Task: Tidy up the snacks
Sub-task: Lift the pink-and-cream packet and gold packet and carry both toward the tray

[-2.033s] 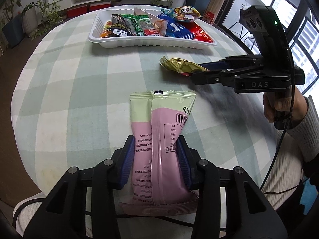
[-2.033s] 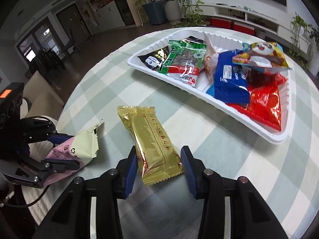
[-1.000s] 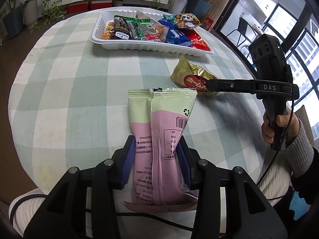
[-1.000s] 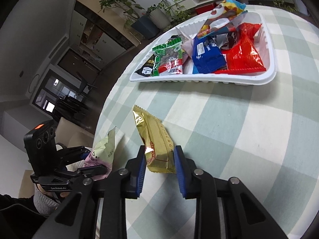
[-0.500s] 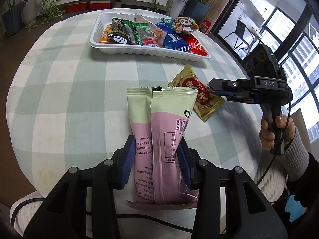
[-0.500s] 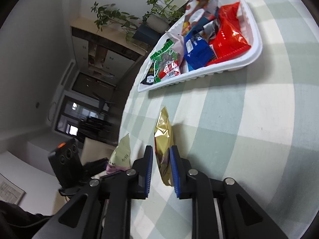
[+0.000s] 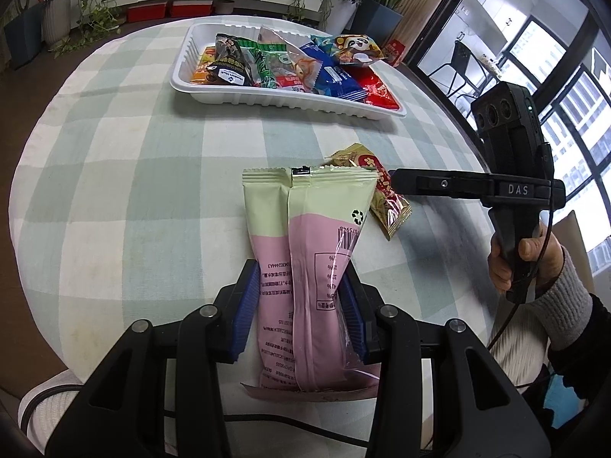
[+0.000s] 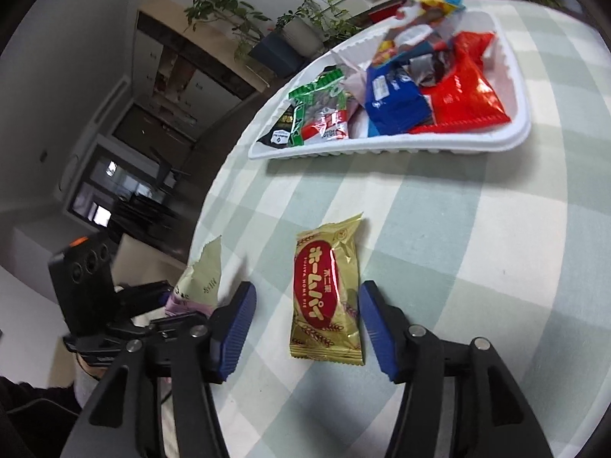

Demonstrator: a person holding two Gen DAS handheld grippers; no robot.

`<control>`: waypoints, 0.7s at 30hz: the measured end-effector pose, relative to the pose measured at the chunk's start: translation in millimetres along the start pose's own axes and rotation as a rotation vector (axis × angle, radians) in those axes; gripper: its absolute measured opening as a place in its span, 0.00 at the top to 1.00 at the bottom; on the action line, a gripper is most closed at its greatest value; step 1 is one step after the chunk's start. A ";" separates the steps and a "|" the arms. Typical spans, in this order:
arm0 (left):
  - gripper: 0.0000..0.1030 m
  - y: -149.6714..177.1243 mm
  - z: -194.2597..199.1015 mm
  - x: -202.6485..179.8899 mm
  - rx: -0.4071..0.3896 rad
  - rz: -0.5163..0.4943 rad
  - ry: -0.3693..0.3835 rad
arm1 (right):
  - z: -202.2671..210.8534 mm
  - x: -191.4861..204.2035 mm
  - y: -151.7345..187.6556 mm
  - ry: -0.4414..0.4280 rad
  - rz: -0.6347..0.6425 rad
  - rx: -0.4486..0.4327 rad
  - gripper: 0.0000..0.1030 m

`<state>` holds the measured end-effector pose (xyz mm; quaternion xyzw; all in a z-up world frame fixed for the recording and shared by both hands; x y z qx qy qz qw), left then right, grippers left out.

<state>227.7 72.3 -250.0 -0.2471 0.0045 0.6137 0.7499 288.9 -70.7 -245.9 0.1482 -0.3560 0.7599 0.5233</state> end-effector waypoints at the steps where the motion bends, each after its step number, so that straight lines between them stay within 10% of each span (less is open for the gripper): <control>1: 0.63 -0.1 -0.2 0.6 0.000 0.001 -0.002 | -0.3 1.0 -0.3 0.032 0.015 -0.001 0.41; 11: 0.63 3.8 -1.9 7.0 0.007 0.008 -0.030 | -24.6 15.6 1.1 0.454 0.279 0.017 0.50; 21: 0.63 1.5 -1.1 8.6 -0.001 0.016 -0.021 | -8.2 8.5 6.1 0.298 0.148 -0.002 0.65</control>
Point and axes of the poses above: each gripper's, at about its wrist camera, not at the fingertips, and z roughly against the way its jaws point, x to its left, y to its underside, the point moved 9 cm from there along -z, roughly the way its jaws point, and after that the axes turned 8 degrees about x, right-handed, at the moved point
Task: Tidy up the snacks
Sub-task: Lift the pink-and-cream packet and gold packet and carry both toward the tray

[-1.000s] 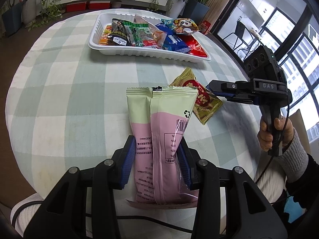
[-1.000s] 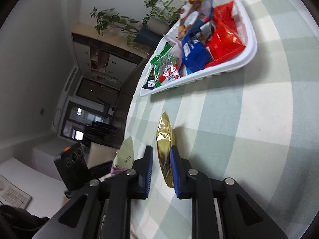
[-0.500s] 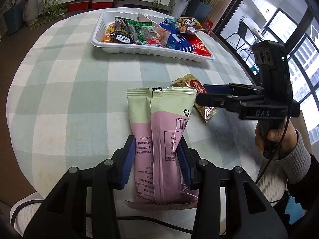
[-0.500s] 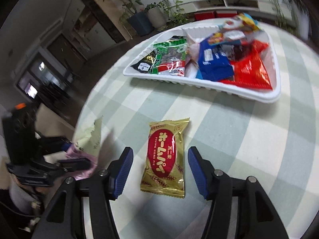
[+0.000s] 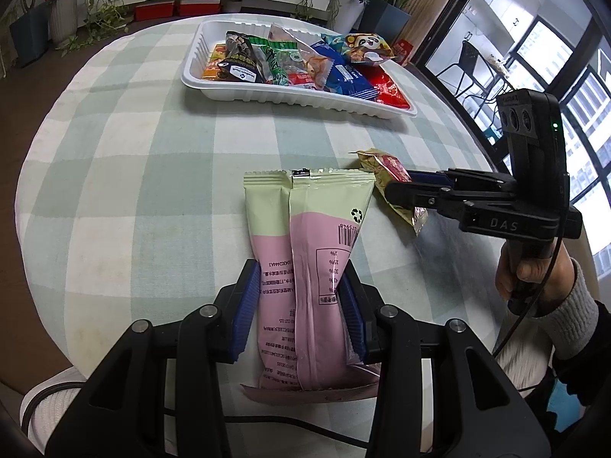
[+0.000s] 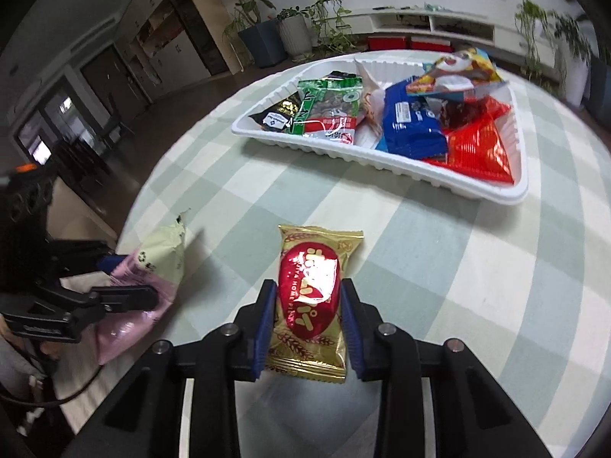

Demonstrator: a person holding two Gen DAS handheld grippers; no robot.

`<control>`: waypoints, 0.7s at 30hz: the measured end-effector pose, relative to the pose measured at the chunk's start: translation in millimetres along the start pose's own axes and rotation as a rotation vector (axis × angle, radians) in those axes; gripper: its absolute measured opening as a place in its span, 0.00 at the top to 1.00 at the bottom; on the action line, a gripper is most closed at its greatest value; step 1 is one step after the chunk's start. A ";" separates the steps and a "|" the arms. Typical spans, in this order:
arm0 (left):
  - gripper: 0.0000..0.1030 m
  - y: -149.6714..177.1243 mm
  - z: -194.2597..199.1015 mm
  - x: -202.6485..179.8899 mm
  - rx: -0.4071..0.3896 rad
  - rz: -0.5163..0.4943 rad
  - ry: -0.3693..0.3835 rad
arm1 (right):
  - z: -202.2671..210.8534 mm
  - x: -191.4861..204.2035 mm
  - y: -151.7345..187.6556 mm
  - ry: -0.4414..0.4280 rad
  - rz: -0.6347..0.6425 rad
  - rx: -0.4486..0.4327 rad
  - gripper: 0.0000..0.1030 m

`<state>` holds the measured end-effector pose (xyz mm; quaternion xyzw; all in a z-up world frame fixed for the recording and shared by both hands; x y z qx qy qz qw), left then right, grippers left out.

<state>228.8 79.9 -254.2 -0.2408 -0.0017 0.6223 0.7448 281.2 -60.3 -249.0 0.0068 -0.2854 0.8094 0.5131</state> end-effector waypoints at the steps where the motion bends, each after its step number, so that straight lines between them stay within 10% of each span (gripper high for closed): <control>1: 0.63 -0.7 1.1 -0.1 -0.003 0.000 0.003 | 2.4 -2.2 1.0 -0.034 -0.026 0.001 0.65; 8: 0.63 -10.6 8.1 -1.6 -0.019 0.004 0.031 | 22.7 -12.2 -8.7 -0.210 -0.159 -0.036 0.65; 21: 0.72 -64.9 29.4 2.2 -0.089 0.010 0.099 | 49.9 -14.2 -59.5 -0.219 -0.160 -0.133 0.65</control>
Point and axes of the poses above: each gripper's, at about its wrist camera, not at the fingertips, and z roughly against the way its jaws point, x to its left, y to its underside, the point moved 9 cm from there along -z, roughly the way its jaws point, and after that the axes turned 8 degrees about x, right-handed, at the moved point
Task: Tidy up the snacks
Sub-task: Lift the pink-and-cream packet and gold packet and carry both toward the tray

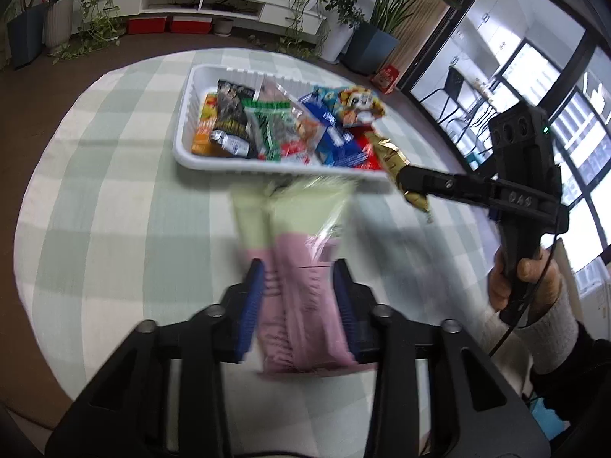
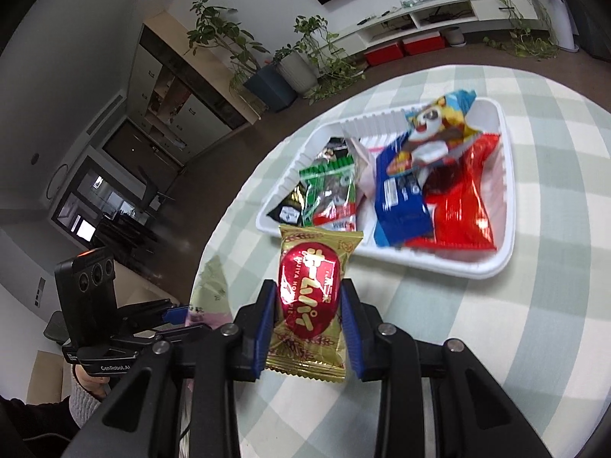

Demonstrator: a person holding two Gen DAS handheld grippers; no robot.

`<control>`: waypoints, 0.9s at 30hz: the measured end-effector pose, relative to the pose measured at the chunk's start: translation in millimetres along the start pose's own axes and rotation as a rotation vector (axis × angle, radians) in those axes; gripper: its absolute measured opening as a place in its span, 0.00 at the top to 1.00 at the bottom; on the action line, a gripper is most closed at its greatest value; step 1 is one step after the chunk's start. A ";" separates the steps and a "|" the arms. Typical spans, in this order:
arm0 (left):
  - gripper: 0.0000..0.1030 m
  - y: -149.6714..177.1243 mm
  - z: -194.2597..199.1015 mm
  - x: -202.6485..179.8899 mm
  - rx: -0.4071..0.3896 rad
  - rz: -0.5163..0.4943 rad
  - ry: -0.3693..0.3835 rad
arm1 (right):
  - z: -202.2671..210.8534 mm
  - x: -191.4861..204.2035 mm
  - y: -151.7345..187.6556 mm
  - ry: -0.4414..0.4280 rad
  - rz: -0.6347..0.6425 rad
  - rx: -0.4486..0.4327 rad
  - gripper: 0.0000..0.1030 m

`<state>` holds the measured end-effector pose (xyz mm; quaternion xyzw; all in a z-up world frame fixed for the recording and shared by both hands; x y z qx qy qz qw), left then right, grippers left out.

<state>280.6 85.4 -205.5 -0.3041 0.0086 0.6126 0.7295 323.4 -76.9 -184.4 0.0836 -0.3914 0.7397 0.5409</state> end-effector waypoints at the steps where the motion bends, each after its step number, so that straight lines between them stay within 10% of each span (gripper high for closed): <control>1: 0.72 -8.2 2.4 0.5 -0.011 0.003 0.005 | 0.3 0.3 -5.3 -0.001 -0.001 -0.006 0.65; 10: 0.70 -33.2 -9.4 9.0 0.011 -0.005 -0.075 | 1.4 -2.5 -33.3 0.003 0.004 -0.041 0.65; 27: 0.52 6.7 -55.7 9.5 0.120 -0.039 -0.241 | -27.9 2.0 17.0 0.018 0.028 0.039 0.65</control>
Point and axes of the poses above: each gripper's, at about its wrist camera, not at the fingertips, and z roughly against the way its jaws point, x to its left, y to its underside, the point moved 9 cm from there along -z, roughly the way its jaws point, and after that the axes turned 8 degrees about x, right-handed, at the moved point
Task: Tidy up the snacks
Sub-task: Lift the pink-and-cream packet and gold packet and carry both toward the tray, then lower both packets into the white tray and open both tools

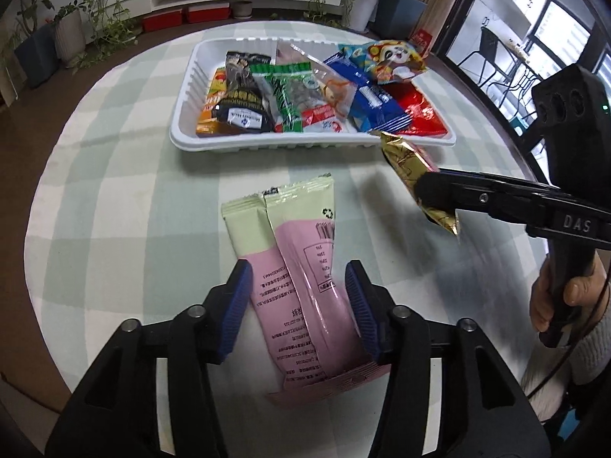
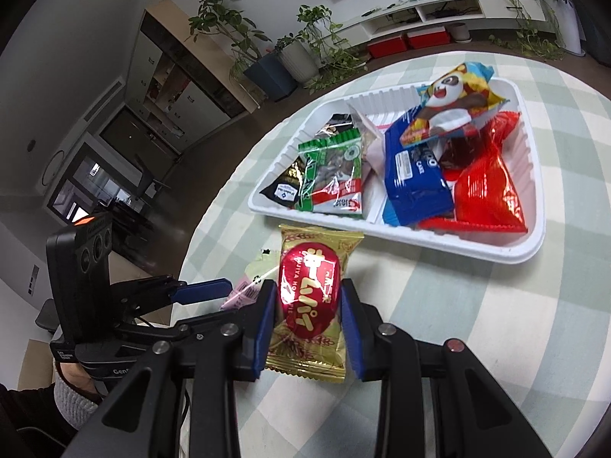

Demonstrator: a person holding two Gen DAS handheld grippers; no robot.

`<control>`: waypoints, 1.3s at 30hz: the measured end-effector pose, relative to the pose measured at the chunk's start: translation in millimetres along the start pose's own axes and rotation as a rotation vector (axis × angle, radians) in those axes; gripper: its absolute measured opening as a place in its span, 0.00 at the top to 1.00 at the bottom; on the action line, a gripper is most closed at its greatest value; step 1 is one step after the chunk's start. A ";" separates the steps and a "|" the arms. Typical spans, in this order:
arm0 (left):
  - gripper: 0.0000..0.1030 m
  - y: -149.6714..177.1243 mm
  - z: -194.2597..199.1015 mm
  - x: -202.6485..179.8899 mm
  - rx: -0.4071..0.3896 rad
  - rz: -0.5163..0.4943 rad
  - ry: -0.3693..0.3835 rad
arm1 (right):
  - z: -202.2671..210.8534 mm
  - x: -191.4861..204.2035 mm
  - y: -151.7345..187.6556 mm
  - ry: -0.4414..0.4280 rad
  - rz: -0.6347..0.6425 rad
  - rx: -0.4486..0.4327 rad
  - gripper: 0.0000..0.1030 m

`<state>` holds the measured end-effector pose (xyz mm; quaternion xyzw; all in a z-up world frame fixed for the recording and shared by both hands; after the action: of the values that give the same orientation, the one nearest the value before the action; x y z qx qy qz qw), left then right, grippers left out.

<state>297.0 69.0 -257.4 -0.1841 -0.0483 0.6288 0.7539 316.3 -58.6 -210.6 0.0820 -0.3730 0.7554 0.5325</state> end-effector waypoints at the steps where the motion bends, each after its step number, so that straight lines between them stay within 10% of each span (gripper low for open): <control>1: 0.51 1.3 -3.4 -0.5 0.008 -0.001 -0.004 | -0.9 0.4 0.8 0.000 0.001 0.002 0.65; 14: 0.55 0.2 -15.6 -0.4 -0.042 -0.045 -0.063 | -2.7 -2.5 5.5 0.004 -0.002 -0.003 0.64; 39: 0.67 0.9 18.4 0.8 -0.095 0.030 0.153 | 3.8 -2.1 11.0 -0.071 -0.060 -0.005 0.64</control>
<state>290.6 73.8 -240.7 -0.2680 -0.0174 0.6211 0.7363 306.6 -64.4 -214.3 0.1186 -0.3908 0.7349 0.5414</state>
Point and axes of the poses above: each gripper's, at about its wrist camera, not at the fingertips, and z roughly against the way its jaws point, x to its left, y to its underside, the point moved 9 cm from there along -z, roughly the way its jaws point, and after that the axes turned 8 degrees about x, right-handed, at the moved point
